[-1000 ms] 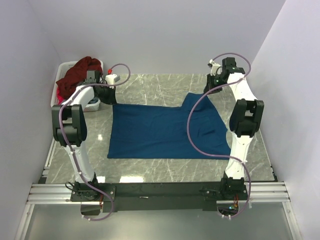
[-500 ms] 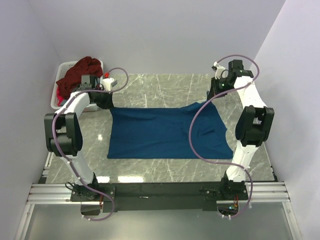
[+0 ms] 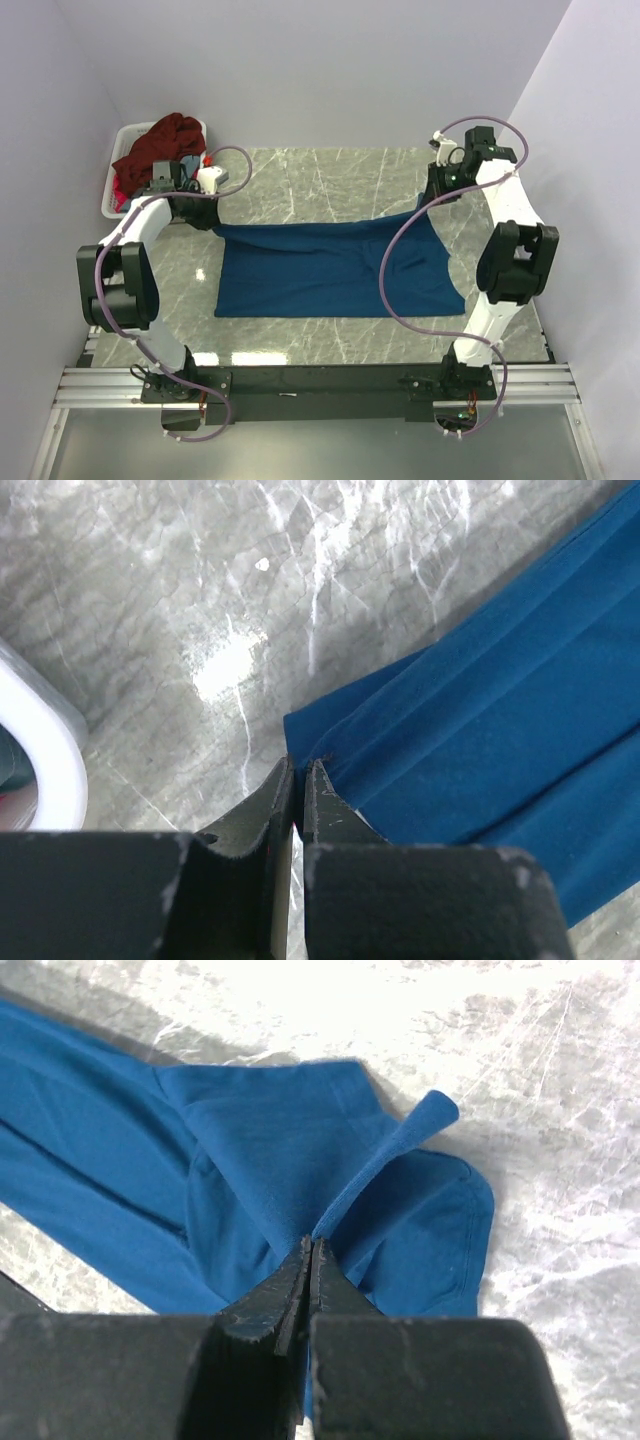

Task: Fold and stack the t-shirts
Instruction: Fold the tshirt

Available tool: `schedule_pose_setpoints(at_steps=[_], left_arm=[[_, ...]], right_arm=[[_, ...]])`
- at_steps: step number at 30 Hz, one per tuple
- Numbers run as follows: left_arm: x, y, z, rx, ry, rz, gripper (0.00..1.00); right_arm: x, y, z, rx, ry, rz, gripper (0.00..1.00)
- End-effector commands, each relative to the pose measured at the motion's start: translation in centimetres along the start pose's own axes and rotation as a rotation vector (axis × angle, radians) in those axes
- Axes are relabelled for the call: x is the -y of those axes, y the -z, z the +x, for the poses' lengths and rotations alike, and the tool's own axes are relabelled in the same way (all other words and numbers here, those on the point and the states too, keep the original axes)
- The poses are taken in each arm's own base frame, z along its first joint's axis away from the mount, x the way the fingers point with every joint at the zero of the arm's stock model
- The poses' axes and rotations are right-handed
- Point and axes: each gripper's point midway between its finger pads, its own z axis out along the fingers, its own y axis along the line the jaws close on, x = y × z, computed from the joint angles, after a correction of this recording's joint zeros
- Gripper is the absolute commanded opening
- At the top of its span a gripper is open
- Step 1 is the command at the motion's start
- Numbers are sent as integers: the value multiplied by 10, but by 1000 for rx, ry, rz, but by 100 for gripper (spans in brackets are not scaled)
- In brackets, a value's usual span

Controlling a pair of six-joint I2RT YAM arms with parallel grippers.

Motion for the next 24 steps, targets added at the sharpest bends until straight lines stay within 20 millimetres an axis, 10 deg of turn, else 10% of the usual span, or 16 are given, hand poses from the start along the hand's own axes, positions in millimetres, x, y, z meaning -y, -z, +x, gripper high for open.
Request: schedule_pose_setpoints(at_steps=[1,24], left_arm=[[0,7,-20,76,-34,-2,1],[-10,-11,-74,193,-104,-66,1]], right_arm=[[-13,31,-9,66,61,16,0],[-12,59,-23,139,109,82,0]])
